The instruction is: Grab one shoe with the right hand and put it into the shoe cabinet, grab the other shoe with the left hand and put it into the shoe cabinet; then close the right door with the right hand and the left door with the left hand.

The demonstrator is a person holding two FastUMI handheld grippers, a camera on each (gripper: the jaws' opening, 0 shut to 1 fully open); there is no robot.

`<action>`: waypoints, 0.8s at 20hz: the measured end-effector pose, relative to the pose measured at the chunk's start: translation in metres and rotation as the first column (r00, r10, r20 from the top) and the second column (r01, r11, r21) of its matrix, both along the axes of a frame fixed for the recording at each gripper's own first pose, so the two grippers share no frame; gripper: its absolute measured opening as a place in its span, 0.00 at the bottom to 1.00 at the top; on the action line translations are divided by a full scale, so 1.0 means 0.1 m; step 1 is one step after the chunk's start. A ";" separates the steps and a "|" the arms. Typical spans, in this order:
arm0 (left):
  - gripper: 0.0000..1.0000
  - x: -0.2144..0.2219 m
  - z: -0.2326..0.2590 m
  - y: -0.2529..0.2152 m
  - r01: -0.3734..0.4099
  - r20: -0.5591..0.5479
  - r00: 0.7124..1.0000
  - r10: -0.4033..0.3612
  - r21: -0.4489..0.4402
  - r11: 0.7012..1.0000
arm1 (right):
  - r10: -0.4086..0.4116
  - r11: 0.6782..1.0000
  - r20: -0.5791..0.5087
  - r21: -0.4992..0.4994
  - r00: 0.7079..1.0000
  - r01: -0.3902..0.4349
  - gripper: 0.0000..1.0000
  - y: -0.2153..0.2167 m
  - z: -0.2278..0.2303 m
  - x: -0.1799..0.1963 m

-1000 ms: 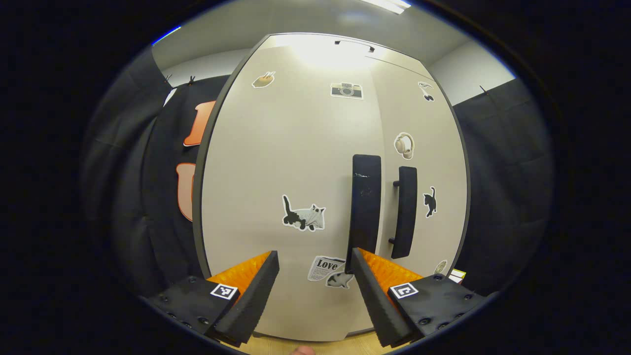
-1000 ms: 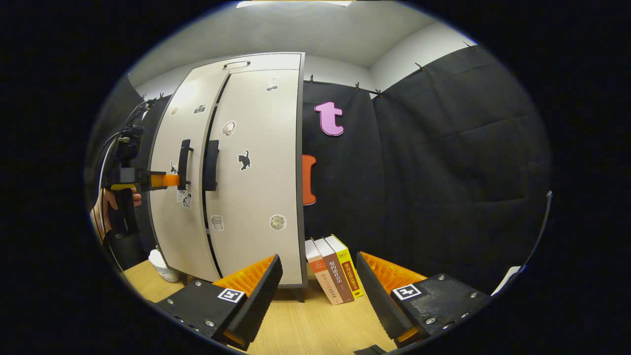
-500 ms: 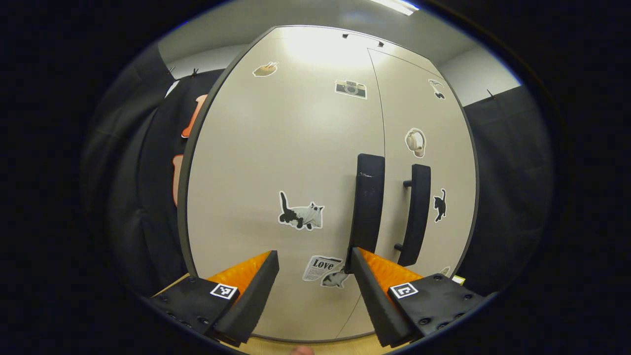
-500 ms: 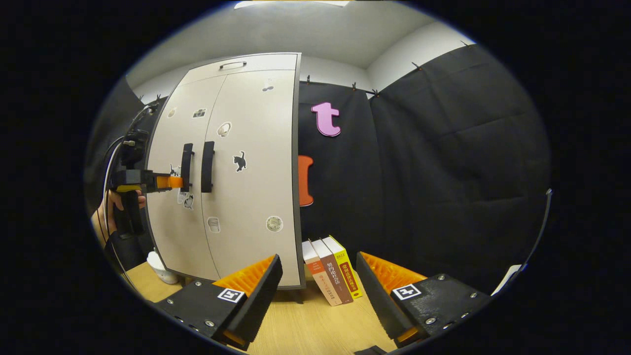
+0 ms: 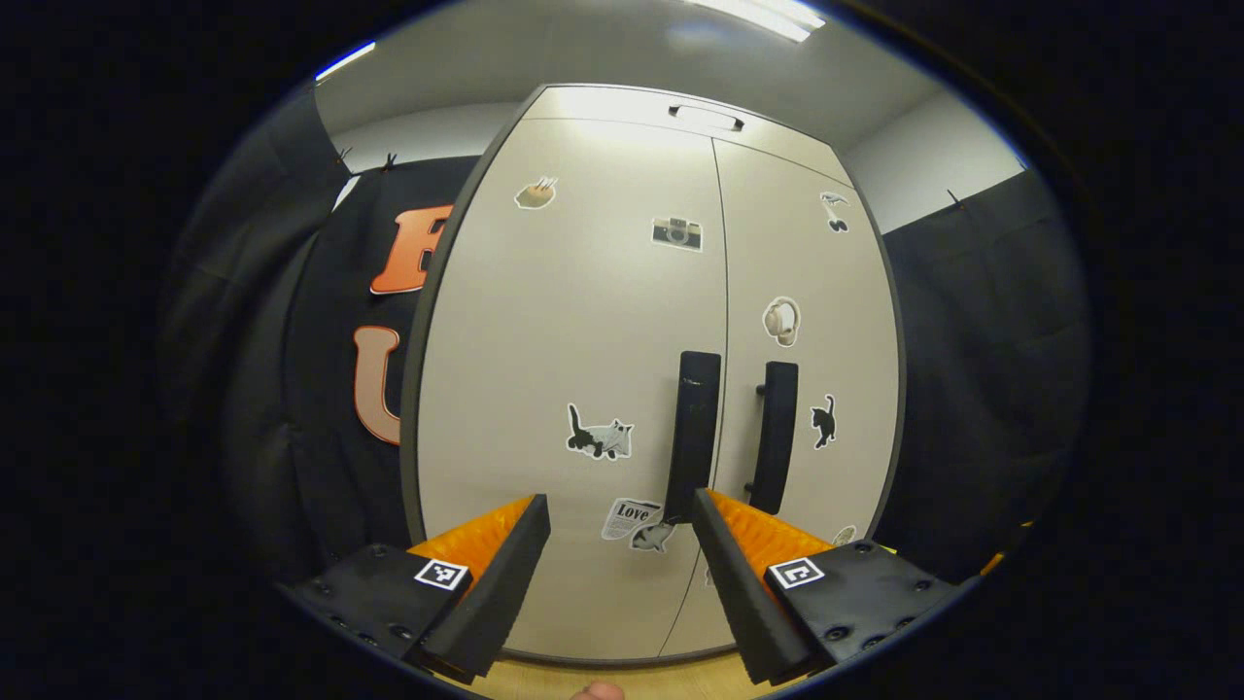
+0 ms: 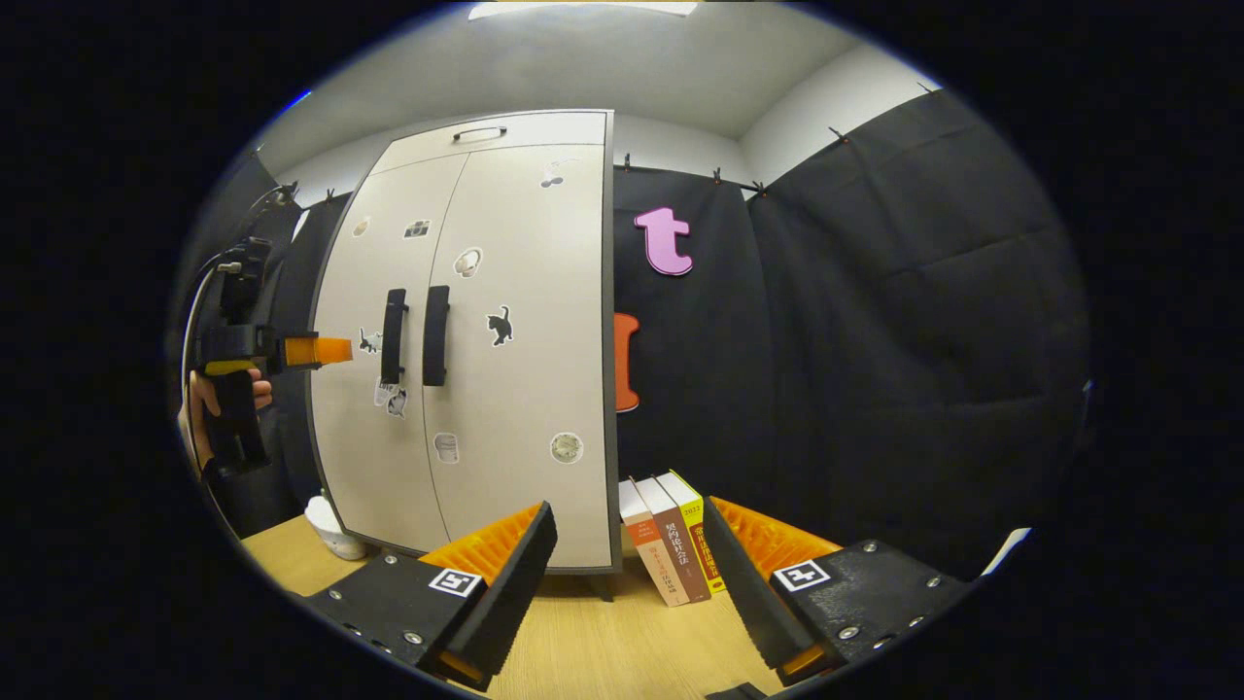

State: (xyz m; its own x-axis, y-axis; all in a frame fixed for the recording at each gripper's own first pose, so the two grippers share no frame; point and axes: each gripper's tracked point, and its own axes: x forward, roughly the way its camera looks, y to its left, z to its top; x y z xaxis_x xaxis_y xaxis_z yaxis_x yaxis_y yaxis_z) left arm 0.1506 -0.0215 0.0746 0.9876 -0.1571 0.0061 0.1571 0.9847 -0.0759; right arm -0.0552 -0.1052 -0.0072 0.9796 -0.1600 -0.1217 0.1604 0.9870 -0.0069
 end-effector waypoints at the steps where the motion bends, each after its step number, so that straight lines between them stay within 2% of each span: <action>1: 0.96 -0.14 0.01 0.06 -0.012 0.012 1.000 0.012 0.010 1.000 | 0.013 1.000 0.003 0.002 1.000 -0.013 0.93 0.05 0.01 0.01; 5: 0.96 -0.65 -0.09 0.33 -0.090 0.031 0.996 0.088 0.057 0.994 | 0.063 0.998 0.003 0.005 0.998 -0.063 0.93 0.26 -0.03 0.02; 11: 0.99 -1.31 -0.46 0.54 -0.122 -0.024 0.992 0.123 0.036 0.992 | 0.122 0.991 -0.005 0.056 0.992 -0.122 0.94 0.55 -0.08 0.00; 12: 0.96 -1.40 -0.54 0.57 -0.130 -0.041 0.991 0.131 0.031 0.991 | 0.131 0.990 -0.016 0.060 0.991 -0.130 0.93 0.58 -0.12 0.01; 16: 0.96 -1.62 -0.69 0.69 -0.166 -0.043 0.985 0.168 0.048 0.985 | 0.142 0.988 -0.038 0.069 0.989 -0.139 0.93 0.60 -0.22 -0.05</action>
State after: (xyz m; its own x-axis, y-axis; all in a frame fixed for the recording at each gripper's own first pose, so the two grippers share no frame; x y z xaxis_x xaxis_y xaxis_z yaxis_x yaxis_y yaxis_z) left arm -0.0114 0.0477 0.0051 0.9990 0.0111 -0.0444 -0.0127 0.9993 -0.0349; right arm -0.0598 -0.0448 -0.0294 0.9855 -0.0117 -0.1692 0.0214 0.9982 0.0554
